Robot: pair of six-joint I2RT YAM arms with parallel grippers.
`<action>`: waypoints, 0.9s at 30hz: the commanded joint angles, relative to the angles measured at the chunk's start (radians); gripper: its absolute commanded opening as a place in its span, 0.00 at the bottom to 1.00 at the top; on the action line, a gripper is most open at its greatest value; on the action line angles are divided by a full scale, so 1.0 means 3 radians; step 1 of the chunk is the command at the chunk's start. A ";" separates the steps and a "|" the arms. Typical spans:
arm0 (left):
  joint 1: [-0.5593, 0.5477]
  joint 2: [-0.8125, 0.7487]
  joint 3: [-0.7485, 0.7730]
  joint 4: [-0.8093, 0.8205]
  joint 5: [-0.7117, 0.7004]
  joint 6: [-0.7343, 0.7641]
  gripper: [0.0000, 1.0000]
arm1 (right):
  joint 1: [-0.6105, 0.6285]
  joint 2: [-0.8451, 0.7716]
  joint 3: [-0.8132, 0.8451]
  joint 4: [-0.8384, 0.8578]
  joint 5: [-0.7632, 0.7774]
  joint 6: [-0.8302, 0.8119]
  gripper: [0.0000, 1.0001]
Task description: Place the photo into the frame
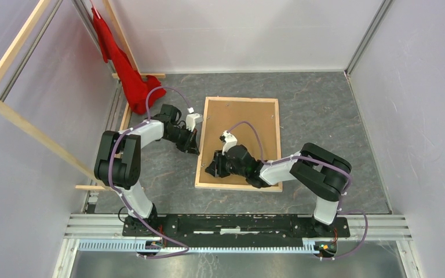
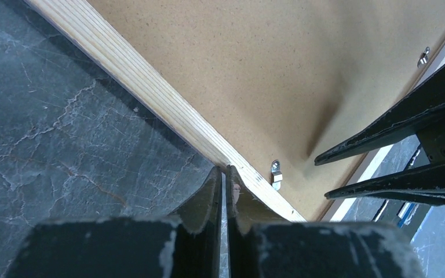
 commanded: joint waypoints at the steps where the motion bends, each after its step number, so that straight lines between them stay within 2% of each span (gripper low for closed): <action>1: -0.0008 0.0064 0.0022 0.0071 0.0002 0.0064 0.08 | 0.0031 0.0105 0.0191 0.0215 0.0068 0.0045 0.34; 27: -0.0008 0.0053 -0.0013 0.0075 -0.0056 0.0099 0.06 | 0.0008 0.0452 0.0394 0.0237 0.0119 0.0258 0.32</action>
